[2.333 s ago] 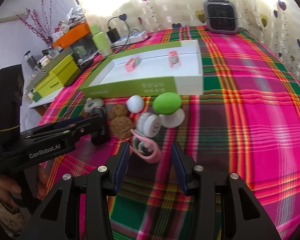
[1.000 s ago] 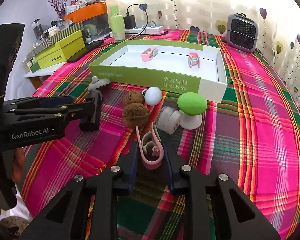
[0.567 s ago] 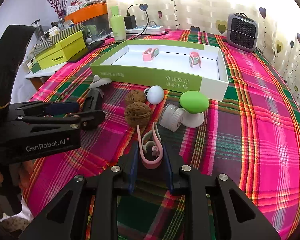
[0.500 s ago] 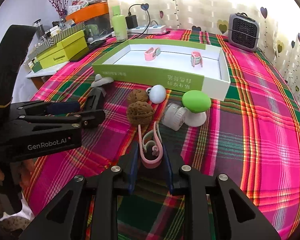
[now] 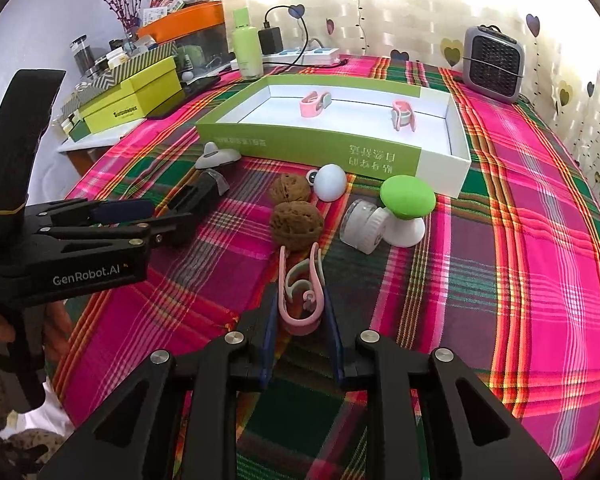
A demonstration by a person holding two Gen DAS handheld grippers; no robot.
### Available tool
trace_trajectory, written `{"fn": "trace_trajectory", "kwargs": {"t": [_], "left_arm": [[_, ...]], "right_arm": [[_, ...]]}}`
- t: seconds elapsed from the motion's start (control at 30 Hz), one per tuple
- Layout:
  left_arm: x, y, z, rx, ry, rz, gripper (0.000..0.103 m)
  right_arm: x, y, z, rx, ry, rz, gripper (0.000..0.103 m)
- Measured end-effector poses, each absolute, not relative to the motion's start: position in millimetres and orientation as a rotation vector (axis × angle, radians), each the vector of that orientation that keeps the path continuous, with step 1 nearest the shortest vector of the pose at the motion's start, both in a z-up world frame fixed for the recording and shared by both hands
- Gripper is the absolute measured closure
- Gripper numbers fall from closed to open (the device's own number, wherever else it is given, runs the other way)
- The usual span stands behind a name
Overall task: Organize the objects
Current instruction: 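Grasp the black rectangular case with the left tool while the right tool holds the pink loop clip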
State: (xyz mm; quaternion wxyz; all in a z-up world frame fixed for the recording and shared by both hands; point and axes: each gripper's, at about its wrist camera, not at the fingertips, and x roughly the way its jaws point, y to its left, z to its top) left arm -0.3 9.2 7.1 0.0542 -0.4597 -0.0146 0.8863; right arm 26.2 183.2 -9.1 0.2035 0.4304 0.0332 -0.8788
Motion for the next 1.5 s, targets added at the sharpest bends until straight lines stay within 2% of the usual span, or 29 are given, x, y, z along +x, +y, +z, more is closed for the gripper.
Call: {"fn": "trace_trajectory", "kwargs": {"t": [0.63,0.7,0.83,1.0,1.17,1.5], "left_arm": [[-14.2,15.1,5.1,-1.336,0.027,2.719,0.044],[-14.1,14.7,5.3,-1.331,0.029,2.722,0.046],[-14.4,14.3,6.0,-1.322,0.038,2.727,0.059],[-14.4,15.9,6.8,-1.316,0.042,2.723,0.065],[-13.7,17.5,7.4,-1.309,0.037,2.713,0.075],[-9.7,18.3,7.0,-1.299,0.037,2.707,0.078]], "right_arm": [[19.1,179.9,-8.8,1.197,0.096,-2.482,0.080],[18.2,180.2,-9.0,1.198,0.091,-2.482,0.080],[16.8,179.7,-9.0,1.199,0.099,-2.485,0.080],[17.0,179.5,-8.8,1.199,0.098,-2.486,0.080],[16.6,178.5,-8.8,1.200,0.099,-2.492,0.080],[17.6,176.3,-7.6,1.202,0.121,-2.509,0.080]]}}
